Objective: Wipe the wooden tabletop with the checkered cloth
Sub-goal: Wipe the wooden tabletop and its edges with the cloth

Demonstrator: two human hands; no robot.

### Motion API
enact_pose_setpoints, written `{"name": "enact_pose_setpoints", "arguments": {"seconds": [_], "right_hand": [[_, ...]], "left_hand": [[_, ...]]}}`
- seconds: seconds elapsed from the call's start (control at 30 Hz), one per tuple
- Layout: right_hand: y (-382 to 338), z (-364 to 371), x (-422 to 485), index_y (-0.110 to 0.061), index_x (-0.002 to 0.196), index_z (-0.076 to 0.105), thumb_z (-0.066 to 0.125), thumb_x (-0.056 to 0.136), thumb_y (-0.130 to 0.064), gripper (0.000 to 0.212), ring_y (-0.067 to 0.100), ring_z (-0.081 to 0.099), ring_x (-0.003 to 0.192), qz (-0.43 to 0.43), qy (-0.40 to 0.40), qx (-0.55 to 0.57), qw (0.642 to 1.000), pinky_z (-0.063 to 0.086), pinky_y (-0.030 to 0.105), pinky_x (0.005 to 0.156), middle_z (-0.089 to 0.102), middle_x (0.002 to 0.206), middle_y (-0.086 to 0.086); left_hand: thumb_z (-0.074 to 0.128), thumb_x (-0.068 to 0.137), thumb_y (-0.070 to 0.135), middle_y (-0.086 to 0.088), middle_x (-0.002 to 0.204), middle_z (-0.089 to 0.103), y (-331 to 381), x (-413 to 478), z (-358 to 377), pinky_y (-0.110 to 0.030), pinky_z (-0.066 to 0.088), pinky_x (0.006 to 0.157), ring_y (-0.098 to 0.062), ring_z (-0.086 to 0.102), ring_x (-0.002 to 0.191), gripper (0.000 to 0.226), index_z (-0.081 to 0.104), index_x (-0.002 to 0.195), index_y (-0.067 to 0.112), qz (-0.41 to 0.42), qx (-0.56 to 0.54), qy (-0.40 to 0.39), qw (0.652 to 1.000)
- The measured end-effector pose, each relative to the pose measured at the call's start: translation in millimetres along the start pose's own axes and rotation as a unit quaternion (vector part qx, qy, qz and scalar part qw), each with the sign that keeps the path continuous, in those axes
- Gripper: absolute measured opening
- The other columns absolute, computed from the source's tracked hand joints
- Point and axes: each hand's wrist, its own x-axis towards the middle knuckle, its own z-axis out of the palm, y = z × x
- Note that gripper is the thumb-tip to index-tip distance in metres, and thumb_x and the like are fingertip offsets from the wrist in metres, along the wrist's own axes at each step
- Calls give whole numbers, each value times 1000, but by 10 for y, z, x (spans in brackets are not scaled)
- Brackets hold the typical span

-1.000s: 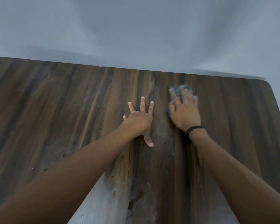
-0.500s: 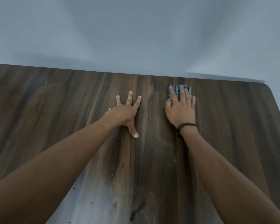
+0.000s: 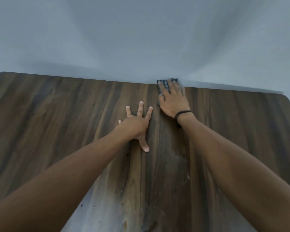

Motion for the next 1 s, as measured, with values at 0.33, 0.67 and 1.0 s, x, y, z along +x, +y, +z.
{"name": "enact_pose_setpoints", "arguments": {"seconds": [0.33, 0.67, 1.0], "right_hand": [[161, 74, -817, -36, 161, 13, 25, 107, -39, 56, 23, 6, 156, 1, 13, -31, 999, 0, 50, 125, 7, 170, 2], [222, 34, -1341, -36, 161, 17, 20, 102, -43, 59, 25, 8, 156, 107, 38, -6, 993, 3, 54, 125, 10, 170, 4], [-129, 288, -2318, -30, 159, 27, 28, 101, -40, 59, 31, 17, 154, 73, 48, -32, 996, 13, 58, 123, 19, 168, 10]], "left_hand": [[91, 52, 52, 1, 151, -44, -72, -46, 37, -71, 23, 109, -50, -25, 140, 157, -31, 147, 33, 17, -10, 33, 999], [90, 49, 56, 2, 154, -40, -103, -52, 56, -70, 26, 108, -49, -21, 142, 157, -28, 149, 34, 24, -7, 50, 998], [87, 55, 57, 1, 161, -25, -148, -173, 183, -69, 21, 111, -47, -15, 145, 145, -14, 155, 32, 42, -27, 97, 994]]}}
